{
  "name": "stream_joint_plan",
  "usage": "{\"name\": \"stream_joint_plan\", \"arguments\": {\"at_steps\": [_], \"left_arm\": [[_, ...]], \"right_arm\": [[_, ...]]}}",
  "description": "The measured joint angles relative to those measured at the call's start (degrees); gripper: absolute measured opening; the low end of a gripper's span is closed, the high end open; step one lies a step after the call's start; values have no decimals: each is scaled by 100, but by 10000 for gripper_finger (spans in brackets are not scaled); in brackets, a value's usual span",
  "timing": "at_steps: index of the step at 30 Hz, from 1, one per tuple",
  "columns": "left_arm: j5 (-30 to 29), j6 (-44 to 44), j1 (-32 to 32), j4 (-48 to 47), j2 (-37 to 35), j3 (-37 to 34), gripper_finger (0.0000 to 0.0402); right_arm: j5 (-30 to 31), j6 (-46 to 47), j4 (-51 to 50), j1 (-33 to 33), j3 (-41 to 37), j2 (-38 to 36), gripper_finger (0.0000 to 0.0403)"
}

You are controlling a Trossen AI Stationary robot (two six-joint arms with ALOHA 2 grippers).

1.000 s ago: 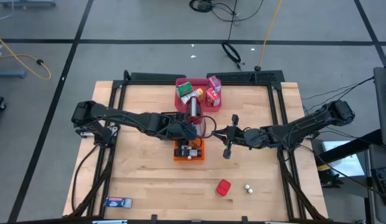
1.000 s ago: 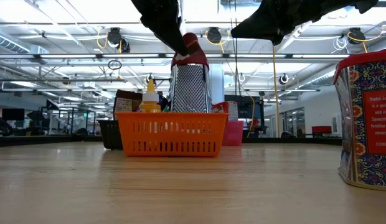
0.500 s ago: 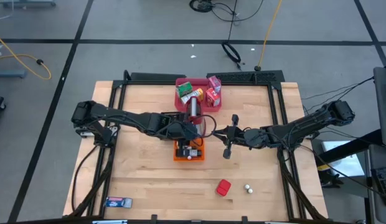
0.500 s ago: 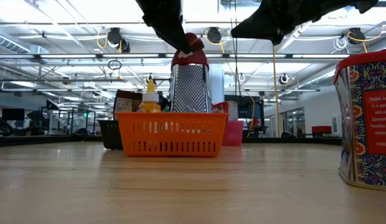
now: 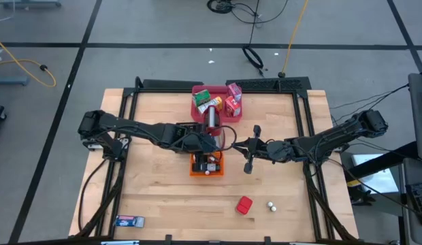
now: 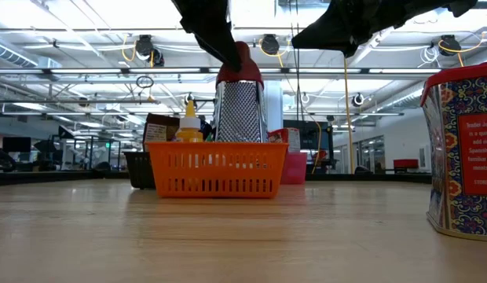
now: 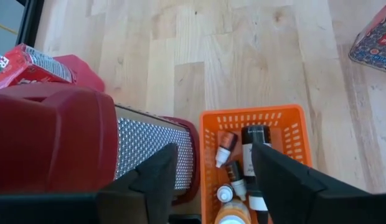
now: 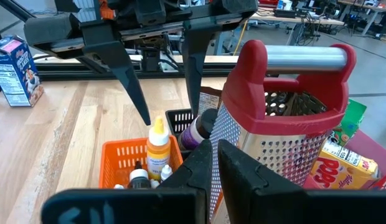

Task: Pick & Place Kitchen Items
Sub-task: Put the green food coloring bottle into the orange bin

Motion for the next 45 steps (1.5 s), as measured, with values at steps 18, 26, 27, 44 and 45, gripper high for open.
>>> {"name": "stream_joint_plan", "arguments": {"at_steps": [18,26,27,44,45], "left_arm": [[0,-143,0,38,0,0,212],[0,-146,0,36,0,0,212],[0,-146,0,37,0,0,212],[0,-146,0,33,0,-2,212],[0,-146,0,33,0,-2,212]], "right_arm": [[-2871,277,-814,884,0,-2,18],[-2764,1434,-1042,1636,0,-2,18],[-2673,1565,-1086,1740,0,-2,18],[-1172,4415,-1633,3680,0,-2,3],[-1174,4628,-1634,3785,0,-2,2]]}}
